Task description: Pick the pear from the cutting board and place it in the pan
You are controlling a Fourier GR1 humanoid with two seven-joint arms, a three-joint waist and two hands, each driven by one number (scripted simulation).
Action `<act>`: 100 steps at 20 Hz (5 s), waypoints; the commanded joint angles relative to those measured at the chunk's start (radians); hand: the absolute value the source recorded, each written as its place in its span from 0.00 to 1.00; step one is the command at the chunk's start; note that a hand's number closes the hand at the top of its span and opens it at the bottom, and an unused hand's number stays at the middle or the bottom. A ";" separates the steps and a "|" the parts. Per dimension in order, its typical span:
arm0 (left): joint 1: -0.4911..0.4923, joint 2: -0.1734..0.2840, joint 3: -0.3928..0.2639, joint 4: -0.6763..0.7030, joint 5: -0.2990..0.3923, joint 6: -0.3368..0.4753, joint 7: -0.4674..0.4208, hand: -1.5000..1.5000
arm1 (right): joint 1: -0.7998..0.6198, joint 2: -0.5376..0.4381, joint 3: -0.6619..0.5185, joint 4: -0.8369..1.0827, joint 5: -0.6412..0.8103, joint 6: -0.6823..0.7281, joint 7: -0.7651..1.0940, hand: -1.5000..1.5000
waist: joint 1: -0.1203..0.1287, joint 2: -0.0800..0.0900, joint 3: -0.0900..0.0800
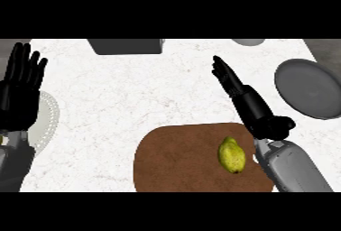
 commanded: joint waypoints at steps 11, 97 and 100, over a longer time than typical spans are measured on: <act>0.181 -0.150 -0.313 -0.005 -0.003 -0.123 0.170 0.50 | 0.157 -0.003 -0.270 0.214 -0.017 -0.060 -0.417 0.00 | 0.013 0.032 -0.003; 0.241 -0.308 -0.170 -0.072 -0.192 -0.239 0.275 0.50 | 0.625 -0.266 -0.164 -0.536 1.000 -0.016 0.109 1.00 | -0.012 0.021 -0.007; 0.247 -0.309 -0.162 -0.068 -0.173 -0.261 0.258 0.50 | 0.726 -0.235 -0.226 -0.596 0.846 -0.038 0.057 1.00 | -0.016 0.021 -0.006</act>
